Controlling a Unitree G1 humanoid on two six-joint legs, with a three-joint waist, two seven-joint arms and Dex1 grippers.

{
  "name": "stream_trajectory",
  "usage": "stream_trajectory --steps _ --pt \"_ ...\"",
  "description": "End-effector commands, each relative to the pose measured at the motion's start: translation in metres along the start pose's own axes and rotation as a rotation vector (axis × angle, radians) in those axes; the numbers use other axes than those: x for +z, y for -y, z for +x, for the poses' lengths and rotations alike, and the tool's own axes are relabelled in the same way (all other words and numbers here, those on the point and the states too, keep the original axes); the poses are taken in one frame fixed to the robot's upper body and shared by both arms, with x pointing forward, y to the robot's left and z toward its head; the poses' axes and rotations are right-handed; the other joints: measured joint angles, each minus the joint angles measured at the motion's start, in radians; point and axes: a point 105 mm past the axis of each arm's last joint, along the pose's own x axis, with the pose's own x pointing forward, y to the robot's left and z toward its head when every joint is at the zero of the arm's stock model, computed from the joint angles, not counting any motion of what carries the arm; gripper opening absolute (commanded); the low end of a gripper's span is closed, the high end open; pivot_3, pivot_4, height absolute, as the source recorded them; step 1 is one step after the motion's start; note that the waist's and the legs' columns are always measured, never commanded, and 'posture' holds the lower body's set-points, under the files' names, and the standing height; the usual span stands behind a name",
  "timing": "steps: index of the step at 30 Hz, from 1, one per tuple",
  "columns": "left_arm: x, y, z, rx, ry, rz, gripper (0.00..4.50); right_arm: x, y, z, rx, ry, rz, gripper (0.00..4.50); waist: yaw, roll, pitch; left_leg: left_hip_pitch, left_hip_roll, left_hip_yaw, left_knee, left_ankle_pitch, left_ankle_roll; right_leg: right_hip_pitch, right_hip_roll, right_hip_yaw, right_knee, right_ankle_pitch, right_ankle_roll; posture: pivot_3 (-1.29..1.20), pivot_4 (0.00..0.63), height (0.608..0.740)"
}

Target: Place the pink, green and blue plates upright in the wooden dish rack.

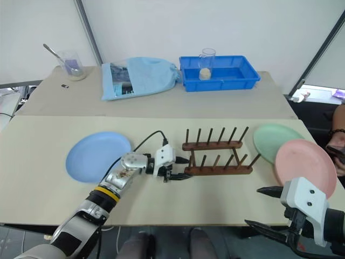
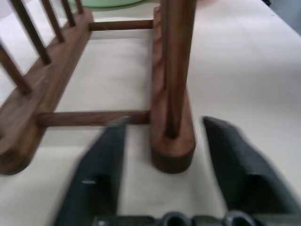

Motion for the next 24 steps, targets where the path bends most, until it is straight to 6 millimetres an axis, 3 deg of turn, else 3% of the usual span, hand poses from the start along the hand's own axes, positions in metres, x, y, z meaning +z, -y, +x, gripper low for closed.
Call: stream_trajectory --steps 1,5,6,8,9,10,11,16,21,22,24 --pt "0.016 -0.002 -0.022 0.003 0.018 0.086 4.41 0.001 0.01 0.006 -0.046 -0.014 -0.054 4.5 -0.008 0.0 0.0 0.0 0.0 0.0 0.0 0.0 0.0 0.0 0.0 0.0 0.0 0.0 0.0 0.0 0.15 0.737" --pt "0.026 0.021 -0.044 -0.086 0.0 0.065 4.41 -0.006 0.025 0.018 -0.064 -0.06 -0.073 4.5 -0.008 0.0 0.0 0.001 0.001 0.001 0.0 0.0 0.0 0.0 0.0 0.0 0.001 0.0 0.0 0.0 0.15 0.737" --pt "0.03 0.029 -0.046 -0.115 0.001 0.046 4.13 -0.008 0.027 0.021 -0.052 -0.068 -0.074 4.5 -0.008 0.001 0.0 0.001 0.001 0.001 0.0 0.0 0.0 0.0 0.0 0.0 0.001 0.0 0.0 0.0 0.15 0.737" --pt "0.035 0.044 -0.046 -0.168 -0.003 0.017 3.54 -0.012 0.035 0.029 -0.045 -0.09 -0.09 4.5 -0.002 0.001 0.0 0.001 0.001 0.001 0.0 0.0 0.0 -0.001 -0.001 0.0 0.001 0.0 -0.001 0.0 0.15 0.737" --pt "0.036 0.048 -0.043 -0.172 -0.009 0.007 3.04 -0.014 0.04 0.034 -0.051 -0.1 -0.11 4.24 0.001 0.001 0.0 0.001 0.001 0.001 0.0 0.0 0.0 -0.001 -0.001 0.0 0.0 0.0 -0.001 0.0 0.15 0.737" --pt "0.036 0.051 -0.039 -0.164 -0.015 -0.001 2.83 -0.015 0.045 0.038 -0.055 -0.108 -0.13 3.98 0.003 0.001 0.0 0.0 0.0 0.001 0.0 0.0 0.0 -0.001 -0.001 0.0 0.0 0.0 -0.001 0.0 0.15 0.737" --pt "0.034 0.051 -0.033 -0.142 -0.024 0.001 2.26 -0.019 0.048 0.043 -0.05 -0.124 -0.146 3.79 0.004 0.001 0.0 0.0 0.0 0.001 0.0 0.0 0.0 0.0 -0.002 0.0 0.0 0.0 -0.001 0.0 0.15 0.737" --pt "0.022 0.048 -0.007 -0.006 -0.079 -0.023 0.04 -0.034 0.063 0.063 -0.063 -0.174 -0.185 2.08 0.005 0.0 0.0 -0.001 -0.002 0.0 0.001 0.0 0.0 0.0 -0.002 0.001 -0.001 -0.001 0.0 0.0 0.15 0.737" --pt "0.009 0.035 0.013 0.14 -0.122 0.005 0.0 -0.041 0.083 0.084 -0.123 -0.181 -0.217 0.25 -0.003 0.0 0.0 0.0 -0.002 -0.002 0.001 0.0 0.0 0.001 0.0 0.001 0.0 -0.001 0.001 0.0 0.15 0.737" --pt "0.008 0.031 0.016 0.168 -0.125 0.013 0.0 -0.041 0.088 0.087 -0.141 -0.181 -0.229 0.03 -0.003 0.0 0.0 0.0 -0.002 -0.002 0.001 0.0 0.0 0.001 0.0 0.001 0.001 -0.001 0.001 0.0 0.15 0.737" --pt "0.008 0.021 0.02 0.225 -0.124 0.023 0.0 -0.039 0.098 0.091 -0.174 -0.172 -0.24 0.03 -0.002 0.0 0.0 0.0 -0.002 -0.002 0.001 0.0 0.0 0.001 0.0 0.002 0.001 -0.001 0.001 0.0 0.15 0.737"
